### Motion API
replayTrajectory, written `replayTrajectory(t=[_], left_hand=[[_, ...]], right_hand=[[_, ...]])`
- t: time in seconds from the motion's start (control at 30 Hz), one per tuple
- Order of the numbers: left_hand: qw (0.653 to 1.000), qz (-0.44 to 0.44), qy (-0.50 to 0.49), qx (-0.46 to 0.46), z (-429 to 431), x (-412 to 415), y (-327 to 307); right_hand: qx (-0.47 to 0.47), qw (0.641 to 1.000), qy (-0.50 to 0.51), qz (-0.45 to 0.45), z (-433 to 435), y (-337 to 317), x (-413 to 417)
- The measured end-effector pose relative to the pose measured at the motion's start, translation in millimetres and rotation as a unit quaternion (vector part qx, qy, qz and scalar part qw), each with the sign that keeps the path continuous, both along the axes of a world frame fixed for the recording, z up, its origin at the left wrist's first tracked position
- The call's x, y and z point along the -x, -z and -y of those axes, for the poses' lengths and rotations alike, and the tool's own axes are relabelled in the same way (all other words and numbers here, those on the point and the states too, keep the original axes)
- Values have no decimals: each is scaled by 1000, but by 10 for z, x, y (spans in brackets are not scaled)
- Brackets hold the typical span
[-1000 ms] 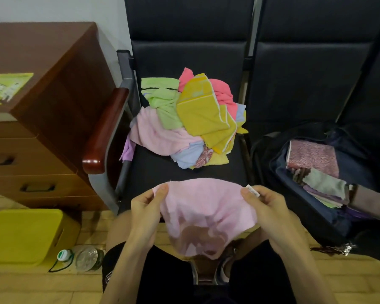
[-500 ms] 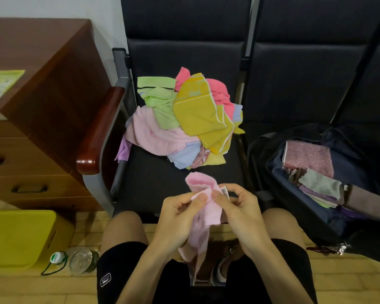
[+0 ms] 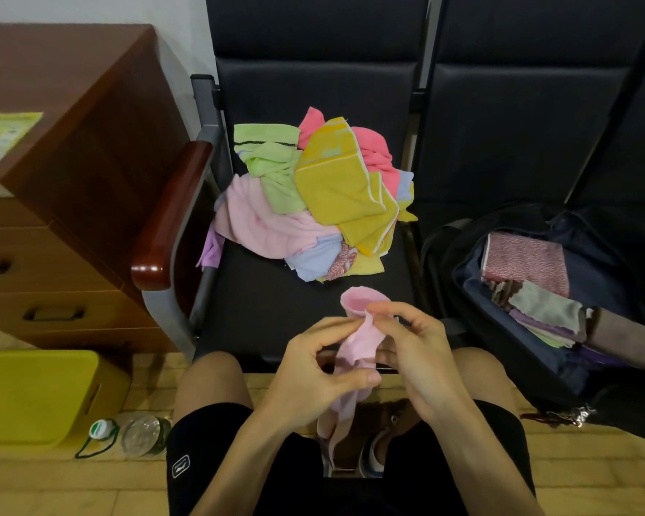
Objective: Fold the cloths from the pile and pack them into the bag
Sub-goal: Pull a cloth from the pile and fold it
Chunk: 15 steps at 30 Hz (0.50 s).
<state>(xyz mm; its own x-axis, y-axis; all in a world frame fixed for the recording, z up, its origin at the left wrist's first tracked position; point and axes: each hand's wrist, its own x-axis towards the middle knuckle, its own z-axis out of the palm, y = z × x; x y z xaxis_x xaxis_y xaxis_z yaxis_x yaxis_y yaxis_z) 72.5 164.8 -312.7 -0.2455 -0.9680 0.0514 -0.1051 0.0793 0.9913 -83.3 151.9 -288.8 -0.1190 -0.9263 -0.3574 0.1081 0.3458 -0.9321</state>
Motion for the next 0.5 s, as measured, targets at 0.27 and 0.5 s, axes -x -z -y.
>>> replayTrajectory(t=[0.27, 0.5], left_hand=[[996, 48, -42, 56, 21, 51, 12], [997, 23, -66, 44, 164, -5, -73]], right_hand=[[3, 998, -53, 38, -88, -74, 41], [40, 988, -139, -55, -43, 38, 215]])
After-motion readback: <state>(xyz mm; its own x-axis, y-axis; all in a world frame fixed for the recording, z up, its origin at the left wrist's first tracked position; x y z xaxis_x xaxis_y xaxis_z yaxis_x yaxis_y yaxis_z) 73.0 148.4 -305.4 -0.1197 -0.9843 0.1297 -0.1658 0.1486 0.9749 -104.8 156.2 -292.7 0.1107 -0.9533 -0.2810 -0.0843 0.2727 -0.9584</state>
